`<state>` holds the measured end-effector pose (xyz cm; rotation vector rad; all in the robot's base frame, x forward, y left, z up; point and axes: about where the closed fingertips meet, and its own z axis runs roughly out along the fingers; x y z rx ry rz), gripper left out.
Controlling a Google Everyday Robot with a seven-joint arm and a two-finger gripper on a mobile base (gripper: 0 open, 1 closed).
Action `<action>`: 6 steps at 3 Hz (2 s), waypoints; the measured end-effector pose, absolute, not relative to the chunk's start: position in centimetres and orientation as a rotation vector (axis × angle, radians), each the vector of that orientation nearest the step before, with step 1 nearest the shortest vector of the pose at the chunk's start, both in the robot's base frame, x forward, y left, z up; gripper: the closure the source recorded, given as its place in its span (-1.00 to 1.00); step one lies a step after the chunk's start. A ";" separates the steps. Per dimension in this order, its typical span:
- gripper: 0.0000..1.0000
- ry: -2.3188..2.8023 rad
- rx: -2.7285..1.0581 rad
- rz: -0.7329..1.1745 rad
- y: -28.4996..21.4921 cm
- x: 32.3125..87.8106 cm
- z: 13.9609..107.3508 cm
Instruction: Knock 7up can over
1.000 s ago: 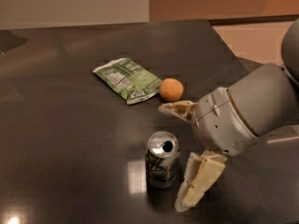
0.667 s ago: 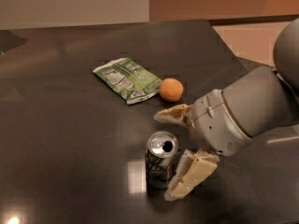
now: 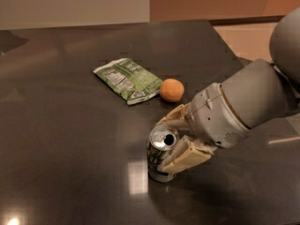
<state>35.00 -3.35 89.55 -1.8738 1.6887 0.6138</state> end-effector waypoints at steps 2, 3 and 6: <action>1.00 1.902 -2.026 0.426 -6.8 39.4 93.7; 1.00 1.953 -2.172 0.254 -8.6 40.6 94.7; 0.21 2.033 -2.449 -0.090 -11.8 41.3 90.7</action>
Offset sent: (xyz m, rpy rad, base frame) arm 0.0711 -0.0699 0.0641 -0.5071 0.0502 -0.0235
